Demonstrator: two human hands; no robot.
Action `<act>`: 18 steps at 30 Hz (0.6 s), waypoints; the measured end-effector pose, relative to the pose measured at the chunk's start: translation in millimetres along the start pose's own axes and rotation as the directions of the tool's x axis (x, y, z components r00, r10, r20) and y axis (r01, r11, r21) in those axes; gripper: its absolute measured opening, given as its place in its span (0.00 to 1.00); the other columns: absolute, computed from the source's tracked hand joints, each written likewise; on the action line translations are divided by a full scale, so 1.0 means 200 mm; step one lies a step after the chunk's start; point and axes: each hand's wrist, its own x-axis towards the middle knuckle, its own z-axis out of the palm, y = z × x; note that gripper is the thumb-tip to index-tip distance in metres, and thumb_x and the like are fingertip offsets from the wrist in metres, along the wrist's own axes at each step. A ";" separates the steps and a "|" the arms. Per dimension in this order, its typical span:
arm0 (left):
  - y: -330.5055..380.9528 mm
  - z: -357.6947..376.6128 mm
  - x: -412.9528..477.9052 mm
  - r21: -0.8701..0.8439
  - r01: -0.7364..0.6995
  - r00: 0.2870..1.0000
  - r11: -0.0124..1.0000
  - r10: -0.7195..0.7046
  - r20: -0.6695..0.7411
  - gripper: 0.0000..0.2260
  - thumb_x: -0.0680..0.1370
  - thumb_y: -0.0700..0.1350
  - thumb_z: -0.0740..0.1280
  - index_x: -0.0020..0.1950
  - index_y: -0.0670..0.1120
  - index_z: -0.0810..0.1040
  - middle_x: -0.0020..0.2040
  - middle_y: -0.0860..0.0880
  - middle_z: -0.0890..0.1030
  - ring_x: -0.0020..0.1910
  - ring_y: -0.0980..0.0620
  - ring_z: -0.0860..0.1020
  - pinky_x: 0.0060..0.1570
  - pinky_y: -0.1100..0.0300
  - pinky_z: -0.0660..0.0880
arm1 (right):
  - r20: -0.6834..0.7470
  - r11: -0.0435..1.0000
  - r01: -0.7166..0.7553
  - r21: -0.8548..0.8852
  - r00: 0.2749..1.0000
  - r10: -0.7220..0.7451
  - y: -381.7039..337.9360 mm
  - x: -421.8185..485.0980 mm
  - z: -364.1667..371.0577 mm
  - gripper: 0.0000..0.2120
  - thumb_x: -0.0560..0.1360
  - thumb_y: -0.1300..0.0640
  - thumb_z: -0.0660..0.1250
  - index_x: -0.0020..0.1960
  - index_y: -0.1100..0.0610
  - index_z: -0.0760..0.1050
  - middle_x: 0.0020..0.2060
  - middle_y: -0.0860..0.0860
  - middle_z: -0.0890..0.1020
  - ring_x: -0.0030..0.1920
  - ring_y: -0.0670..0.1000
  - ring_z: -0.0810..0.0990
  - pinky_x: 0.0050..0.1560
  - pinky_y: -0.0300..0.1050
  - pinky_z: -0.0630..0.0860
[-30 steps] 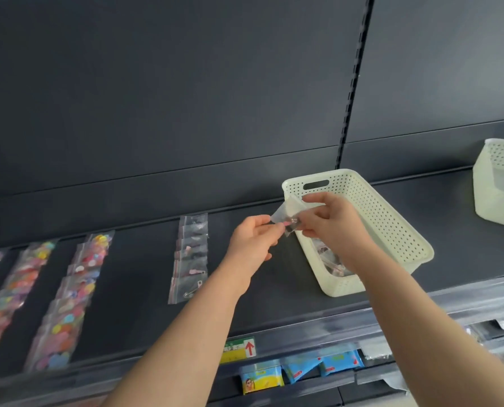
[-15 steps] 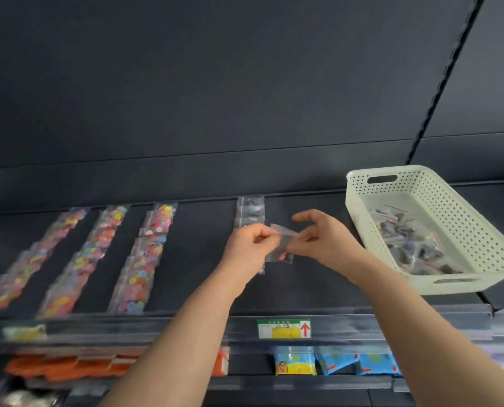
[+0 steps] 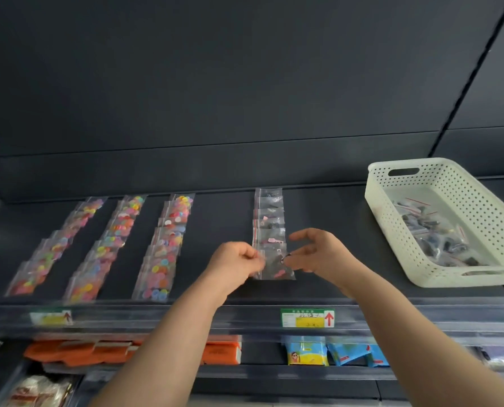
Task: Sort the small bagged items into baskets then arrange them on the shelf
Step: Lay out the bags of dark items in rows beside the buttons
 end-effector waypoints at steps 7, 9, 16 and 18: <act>-0.11 0.03 0.04 0.185 0.008 0.994 0.983 0.012 -0.108 0.04 0.76 0.47 0.72 0.41 0.50 0.82 0.37 0.53 0.82 0.39 0.51 0.80 0.43 0.57 0.76 | -0.183 0.984 -0.007 -0.180 0.983 -0.027 0.03 0.00 0.14 0.22 0.69 0.58 0.74 0.61 0.52 0.72 0.36 0.44 0.84 0.39 0.40 0.80 0.35 0.33 0.72; -0.12 0.04 0.05 0.225 -0.004 0.992 0.974 0.033 -0.126 0.04 0.76 0.48 0.71 0.42 0.50 0.82 0.37 0.53 0.82 0.39 0.52 0.81 0.40 0.58 0.75 | -0.240 0.981 -0.001 -0.195 0.970 -0.047 0.03 0.00 0.15 0.22 0.69 0.59 0.74 0.61 0.53 0.72 0.35 0.44 0.83 0.38 0.39 0.79 0.34 0.32 0.71; -0.14 0.05 0.10 0.350 -0.031 0.985 0.936 0.089 -0.149 0.03 0.77 0.50 0.70 0.46 0.52 0.80 0.41 0.55 0.82 0.42 0.53 0.80 0.41 0.57 0.78 | -0.332 0.974 -0.013 -0.226 0.941 -0.065 0.05 0.00 0.20 0.19 0.69 0.56 0.75 0.58 0.52 0.73 0.34 0.44 0.82 0.35 0.38 0.78 0.31 0.29 0.67; -0.14 0.05 0.11 0.370 -0.034 0.984 0.928 0.096 -0.150 0.04 0.77 0.51 0.70 0.46 0.52 0.79 0.41 0.55 0.82 0.41 0.53 0.80 0.40 0.58 0.78 | -0.345 0.968 -0.025 -0.251 0.936 -0.065 0.05 0.00 0.21 0.17 0.70 0.54 0.75 0.56 0.52 0.75 0.36 0.44 0.82 0.36 0.40 0.78 0.32 0.30 0.68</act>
